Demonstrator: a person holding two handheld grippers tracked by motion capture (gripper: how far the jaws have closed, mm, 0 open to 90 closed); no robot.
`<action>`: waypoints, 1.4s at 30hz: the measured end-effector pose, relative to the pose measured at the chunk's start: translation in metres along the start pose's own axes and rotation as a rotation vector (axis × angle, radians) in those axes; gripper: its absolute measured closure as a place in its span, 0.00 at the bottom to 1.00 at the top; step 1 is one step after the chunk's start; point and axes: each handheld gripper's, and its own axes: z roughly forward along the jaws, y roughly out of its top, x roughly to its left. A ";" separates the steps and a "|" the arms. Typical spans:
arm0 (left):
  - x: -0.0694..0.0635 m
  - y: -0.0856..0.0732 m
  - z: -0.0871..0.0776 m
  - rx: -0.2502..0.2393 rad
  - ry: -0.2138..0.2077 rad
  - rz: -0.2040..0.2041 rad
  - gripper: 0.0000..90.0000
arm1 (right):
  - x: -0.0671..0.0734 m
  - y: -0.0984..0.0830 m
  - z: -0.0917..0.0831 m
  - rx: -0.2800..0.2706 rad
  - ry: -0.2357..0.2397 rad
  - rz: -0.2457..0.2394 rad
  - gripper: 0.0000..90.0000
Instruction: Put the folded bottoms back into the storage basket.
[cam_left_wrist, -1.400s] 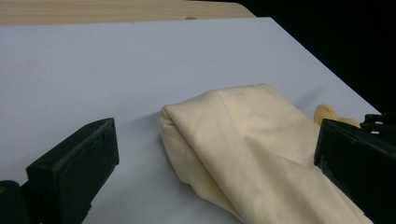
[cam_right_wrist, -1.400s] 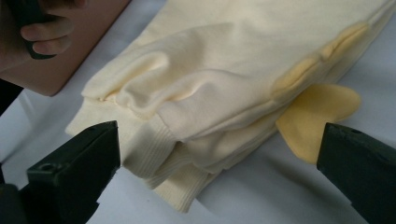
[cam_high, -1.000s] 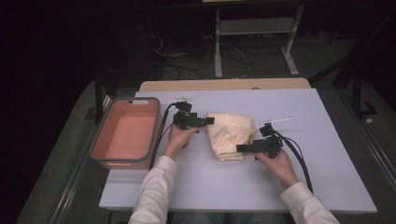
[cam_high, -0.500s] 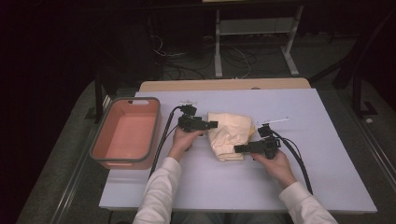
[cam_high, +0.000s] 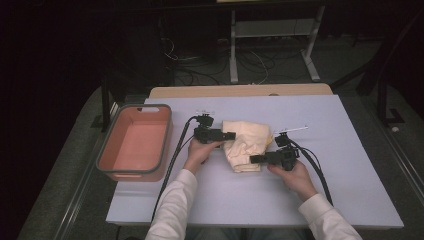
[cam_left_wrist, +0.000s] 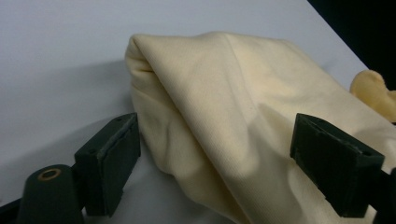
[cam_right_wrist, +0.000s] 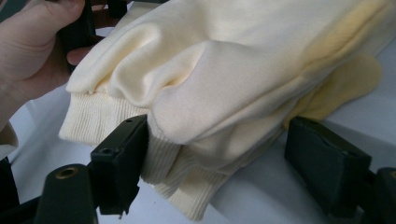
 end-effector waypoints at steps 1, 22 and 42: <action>0.000 0.000 0.001 0.005 0.002 0.001 0.18 | 0.000 0.000 0.000 0.000 0.000 0.000 0.25; -0.002 -0.006 0.007 -0.032 0.010 -0.114 0.61 | 0.000 0.001 0.007 0.026 0.043 -0.014 0.51; -0.002 -0.009 0.006 -0.072 -0.026 -0.190 0.78 | 0.007 -0.002 0.003 -0.002 0.012 -0.084 0.60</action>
